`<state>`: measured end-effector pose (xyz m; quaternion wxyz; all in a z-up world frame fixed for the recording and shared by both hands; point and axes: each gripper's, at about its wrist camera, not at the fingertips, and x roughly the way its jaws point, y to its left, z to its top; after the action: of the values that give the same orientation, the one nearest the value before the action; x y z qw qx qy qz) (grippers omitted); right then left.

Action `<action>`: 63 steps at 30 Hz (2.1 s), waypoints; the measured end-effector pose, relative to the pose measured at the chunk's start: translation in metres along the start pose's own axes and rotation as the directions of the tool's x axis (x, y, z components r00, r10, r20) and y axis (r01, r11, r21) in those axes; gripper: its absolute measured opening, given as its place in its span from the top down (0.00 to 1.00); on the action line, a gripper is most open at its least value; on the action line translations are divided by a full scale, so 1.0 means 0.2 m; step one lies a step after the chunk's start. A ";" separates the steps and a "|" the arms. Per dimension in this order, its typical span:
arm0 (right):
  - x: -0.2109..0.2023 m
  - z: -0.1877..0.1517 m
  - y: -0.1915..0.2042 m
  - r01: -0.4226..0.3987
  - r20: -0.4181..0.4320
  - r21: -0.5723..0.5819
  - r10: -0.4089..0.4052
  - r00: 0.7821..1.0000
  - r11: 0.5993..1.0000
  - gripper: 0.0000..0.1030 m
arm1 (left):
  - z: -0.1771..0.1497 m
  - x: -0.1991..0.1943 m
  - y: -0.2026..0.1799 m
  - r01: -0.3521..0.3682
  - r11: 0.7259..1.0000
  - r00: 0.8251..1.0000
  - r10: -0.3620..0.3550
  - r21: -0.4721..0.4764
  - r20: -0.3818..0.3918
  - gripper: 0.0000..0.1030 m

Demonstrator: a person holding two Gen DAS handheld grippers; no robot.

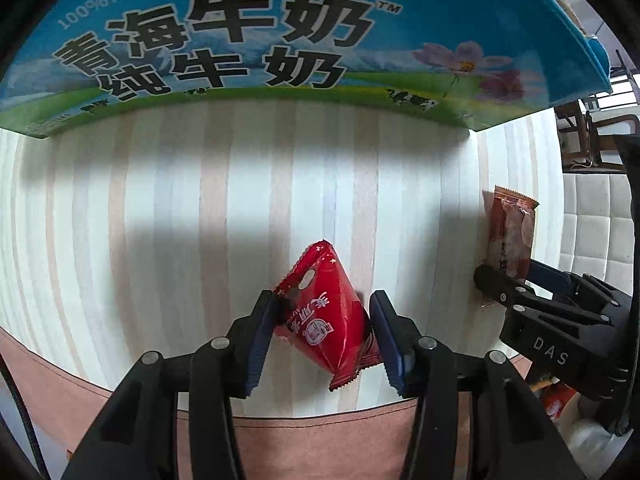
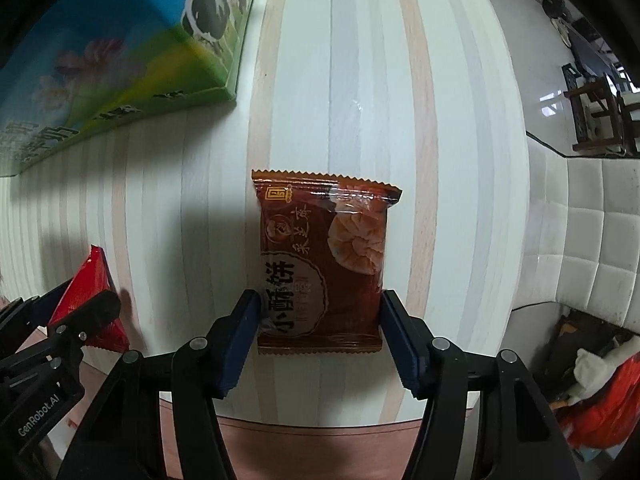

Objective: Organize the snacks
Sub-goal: 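Grasp the red sachet with left tool while right tool grasps brown packet, then lift both held packets and carry them over the cardboard box, then open both tools to drop the packets into the box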

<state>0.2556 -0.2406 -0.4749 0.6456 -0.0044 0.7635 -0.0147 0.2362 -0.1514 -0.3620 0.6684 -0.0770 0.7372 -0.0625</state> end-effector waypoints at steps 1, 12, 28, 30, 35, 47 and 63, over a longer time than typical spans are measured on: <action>0.00 0.00 0.00 0.001 0.000 0.002 -0.001 1.000 1.000 0.37 | 0.03 0.00 0.01 -0.004 1.000 1.000 0.004 0.001 0.001 0.56; -0.05 -0.17 0.00 -0.096 0.051 0.042 0.094 0.994 0.994 0.48 | 0.00 -0.04 -0.09 -0.005 1.000 1.000 0.005 0.018 0.021 0.61; -0.89 -0.17 0.10 -0.354 0.262 -0.005 0.342 0.902 0.935 0.49 | 0.18 -0.92 0.03 0.080 0.994 0.955 -0.097 0.072 0.279 0.61; -1.02 -0.11 0.17 -0.361 0.293 -0.017 0.350 0.890 0.932 0.48 | 0.30 -1.00 0.06 0.066 0.994 0.951 -0.090 0.089 0.297 0.61; -1.16 0.14 0.27 -0.345 0.331 -0.025 0.334 0.883 0.938 0.48 | 0.61 -1.13 0.18 -0.014 0.996 0.943 -0.017 0.091 0.332 0.61; -0.88 0.58 0.42 -0.239 0.223 0.032 0.226 0.948 0.971 0.48 | 1.26 -0.94 0.50 -0.198 0.979 0.950 0.183 0.037 0.253 0.61; -0.62 0.72 0.44 -0.227 0.104 0.083 0.218 0.970 0.970 0.13 | 1.42 -0.69 0.64 -0.272 0.962 0.953 0.269 0.002 0.138 0.41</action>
<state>0.4187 -0.1526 -0.3793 0.6780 0.1111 0.7262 0.0219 0.5287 0.0042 -0.2800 0.7202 0.0275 0.6927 0.0275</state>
